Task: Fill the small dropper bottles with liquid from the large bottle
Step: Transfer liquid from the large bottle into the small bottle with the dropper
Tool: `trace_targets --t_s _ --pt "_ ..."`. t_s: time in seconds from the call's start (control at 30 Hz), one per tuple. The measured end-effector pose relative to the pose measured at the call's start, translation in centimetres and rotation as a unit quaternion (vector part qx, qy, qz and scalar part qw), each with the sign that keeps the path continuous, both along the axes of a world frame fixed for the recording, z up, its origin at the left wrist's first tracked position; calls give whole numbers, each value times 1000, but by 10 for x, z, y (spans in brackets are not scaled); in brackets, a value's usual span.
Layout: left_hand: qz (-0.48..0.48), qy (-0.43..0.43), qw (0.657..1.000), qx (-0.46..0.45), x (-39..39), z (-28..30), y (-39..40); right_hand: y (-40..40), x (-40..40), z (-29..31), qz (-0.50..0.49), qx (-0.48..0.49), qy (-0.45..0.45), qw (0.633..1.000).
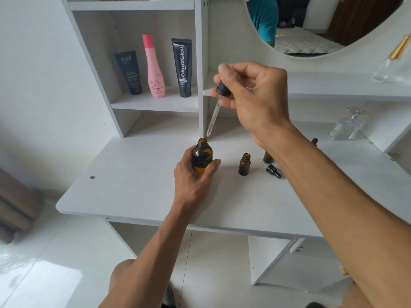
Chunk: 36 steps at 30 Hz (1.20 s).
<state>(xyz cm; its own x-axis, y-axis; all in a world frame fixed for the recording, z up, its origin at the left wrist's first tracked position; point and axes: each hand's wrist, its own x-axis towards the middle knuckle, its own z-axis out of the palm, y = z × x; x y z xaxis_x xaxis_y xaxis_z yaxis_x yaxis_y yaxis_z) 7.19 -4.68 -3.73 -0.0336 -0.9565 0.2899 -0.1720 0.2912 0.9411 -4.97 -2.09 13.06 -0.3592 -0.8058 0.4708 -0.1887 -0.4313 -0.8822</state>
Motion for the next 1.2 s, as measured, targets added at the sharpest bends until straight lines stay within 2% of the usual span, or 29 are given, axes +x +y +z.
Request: trace_targets --t_s 0.9,1.2 --pt "-2 13 1000 2 -1 0 1 -16 15 -12 5 18 83 996" --pt "-3 13 1000 -5 -2 -1 0 -23 16 -33 6 32 118 993"
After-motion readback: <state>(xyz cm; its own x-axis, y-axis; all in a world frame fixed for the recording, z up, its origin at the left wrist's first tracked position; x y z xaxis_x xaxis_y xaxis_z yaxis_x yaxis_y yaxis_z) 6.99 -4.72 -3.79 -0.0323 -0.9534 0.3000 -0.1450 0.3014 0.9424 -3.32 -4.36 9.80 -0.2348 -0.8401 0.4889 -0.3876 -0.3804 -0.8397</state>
